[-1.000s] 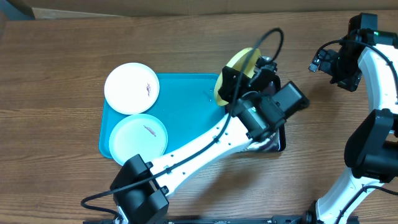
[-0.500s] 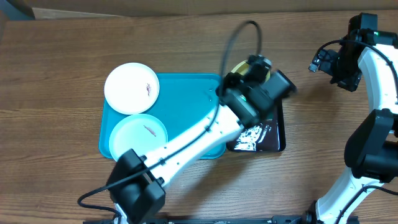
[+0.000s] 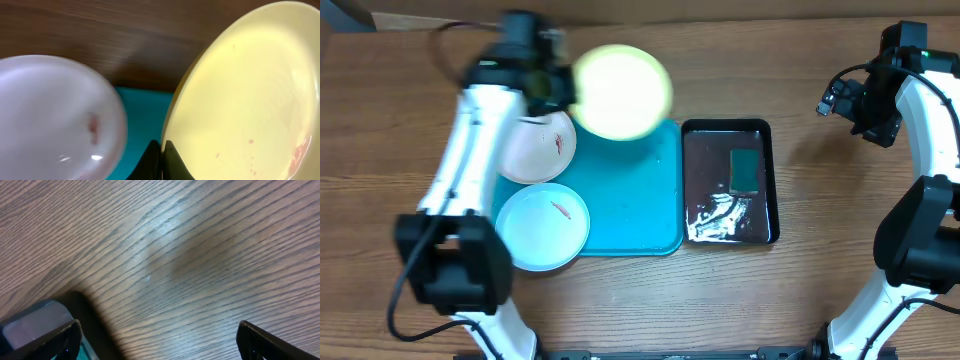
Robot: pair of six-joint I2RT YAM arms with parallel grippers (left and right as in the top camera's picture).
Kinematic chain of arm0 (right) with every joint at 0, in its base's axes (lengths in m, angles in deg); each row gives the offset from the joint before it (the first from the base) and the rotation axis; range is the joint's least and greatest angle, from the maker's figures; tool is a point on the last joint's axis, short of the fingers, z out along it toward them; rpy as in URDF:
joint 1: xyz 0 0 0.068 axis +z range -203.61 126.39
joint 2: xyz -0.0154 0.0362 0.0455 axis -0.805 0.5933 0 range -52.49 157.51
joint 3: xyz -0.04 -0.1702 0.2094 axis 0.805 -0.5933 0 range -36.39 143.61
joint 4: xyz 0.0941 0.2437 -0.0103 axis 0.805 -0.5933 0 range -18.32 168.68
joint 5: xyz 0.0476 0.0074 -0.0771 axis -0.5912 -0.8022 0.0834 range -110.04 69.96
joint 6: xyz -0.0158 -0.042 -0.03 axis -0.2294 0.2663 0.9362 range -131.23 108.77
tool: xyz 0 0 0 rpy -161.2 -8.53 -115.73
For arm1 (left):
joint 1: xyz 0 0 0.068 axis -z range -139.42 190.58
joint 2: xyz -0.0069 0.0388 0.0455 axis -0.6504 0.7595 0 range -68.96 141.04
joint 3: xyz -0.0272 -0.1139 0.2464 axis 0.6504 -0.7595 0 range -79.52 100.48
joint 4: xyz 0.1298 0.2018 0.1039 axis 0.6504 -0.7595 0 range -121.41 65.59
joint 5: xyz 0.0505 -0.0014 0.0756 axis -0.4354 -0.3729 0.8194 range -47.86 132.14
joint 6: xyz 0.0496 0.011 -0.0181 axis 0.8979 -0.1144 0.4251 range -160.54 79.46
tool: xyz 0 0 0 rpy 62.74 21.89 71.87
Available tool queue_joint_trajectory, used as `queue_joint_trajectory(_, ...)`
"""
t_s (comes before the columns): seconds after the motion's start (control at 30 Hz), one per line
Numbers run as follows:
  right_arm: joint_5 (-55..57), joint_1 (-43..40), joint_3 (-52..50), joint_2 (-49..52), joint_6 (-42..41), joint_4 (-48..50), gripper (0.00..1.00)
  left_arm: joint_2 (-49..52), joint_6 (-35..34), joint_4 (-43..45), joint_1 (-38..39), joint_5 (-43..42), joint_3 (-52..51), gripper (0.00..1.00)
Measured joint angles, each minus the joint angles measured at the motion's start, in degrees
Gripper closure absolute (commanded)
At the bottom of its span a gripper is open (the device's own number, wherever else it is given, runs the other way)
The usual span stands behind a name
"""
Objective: Clean dirty plates on tray and stack at the side
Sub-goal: 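Carry the yellow plate left and set it on the table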
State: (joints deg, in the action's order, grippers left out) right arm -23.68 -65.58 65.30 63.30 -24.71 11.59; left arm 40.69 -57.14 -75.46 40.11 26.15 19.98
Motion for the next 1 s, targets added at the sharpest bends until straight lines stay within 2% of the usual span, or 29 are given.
queue_joint_trajectory(0.2, 0.02, -0.02, 0.0, 0.0, 0.02, 0.0, 0.0, 0.0, -1.6, 0.04, -20.98, -4.76, -0.02, 0.96)
queue_joint_trajectory(0.33, 0.0, 0.0, 0.0, 0.0, 0.02, -0.04, 0.0, 0.0, -3.58, 0.68, -32.85, -1.95, -1.03, 0.96)
queue_joint_trajectory(0.47, 0.0, -0.02, 0.0, 0.0, 0.0, 0.0, 0.0, 0.0, -5.03, 2.89, -40.61, 1.53, -5.14, 0.96)
queue_joint_trajectory(0.6, 0.0, -0.02, 0.0, 0.0, 0.0, 0.0, 0.0, 0.0, -5.81, 5.88, -45.11, 6.71, -11.23, 0.96)
queue_joint_trajectory(0.73, 0.02, -0.02, 0.0, 0.0, 0.0, 0.0, 0.0, 0.04, -5.77, 12.57, -45.38, 10.71, -18.49, 0.96)
queue_joint_trajectory(1.0, 0.0, -0.02, 0.0, 0.0, 0.02, -0.02, 0.0, 0.09, -5.77, 19.87, -44.39, 11.78, -26.67, 0.96)
